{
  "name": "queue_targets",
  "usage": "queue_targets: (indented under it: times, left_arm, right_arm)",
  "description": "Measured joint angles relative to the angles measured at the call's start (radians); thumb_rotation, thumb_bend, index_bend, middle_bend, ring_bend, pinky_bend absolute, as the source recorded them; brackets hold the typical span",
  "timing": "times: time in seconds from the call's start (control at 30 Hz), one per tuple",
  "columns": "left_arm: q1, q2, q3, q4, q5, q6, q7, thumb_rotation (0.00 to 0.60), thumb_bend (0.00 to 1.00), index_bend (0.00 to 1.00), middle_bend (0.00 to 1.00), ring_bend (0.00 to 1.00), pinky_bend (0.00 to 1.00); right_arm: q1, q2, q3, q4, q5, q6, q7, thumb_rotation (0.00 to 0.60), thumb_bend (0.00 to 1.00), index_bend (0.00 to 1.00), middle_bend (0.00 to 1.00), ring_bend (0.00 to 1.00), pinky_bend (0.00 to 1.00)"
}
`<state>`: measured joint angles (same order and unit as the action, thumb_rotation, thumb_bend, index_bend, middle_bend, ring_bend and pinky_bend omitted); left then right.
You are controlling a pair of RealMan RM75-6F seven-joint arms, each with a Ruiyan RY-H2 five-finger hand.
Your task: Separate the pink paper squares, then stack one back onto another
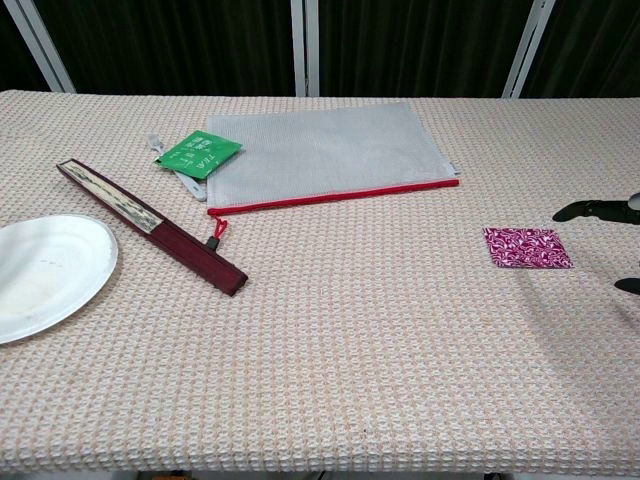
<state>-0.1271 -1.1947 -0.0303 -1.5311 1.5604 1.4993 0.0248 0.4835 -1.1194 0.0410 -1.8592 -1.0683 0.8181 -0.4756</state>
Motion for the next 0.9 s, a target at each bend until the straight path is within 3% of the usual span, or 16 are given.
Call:
queue_targets:
  times: [0.37, 0.9]
  left_arm:
    - [0.000, 0.000, 0.004, 0.002, 0.004, -0.001, -0.014, 0.157, 0.07, 0.09, 0.09, 0.06, 0.23]
    - [-0.014, 0.005, -0.001, -0.014, 0.001, -0.017, 0.001, 0.155, 0.07, 0.09, 0.10, 0.06, 0.23]
  right_arm:
    - [0.086, -0.020, -0.034, 0.013, 0.133, -0.047, -0.040, 0.600, 1.00, 0.00, 1.00, 0.98, 0.91]
    - [0.177, -0.035, -0.022, 0.101, 0.192, -0.181, 0.121, 0.600, 1.00, 0.00, 1.00, 0.97, 0.91]
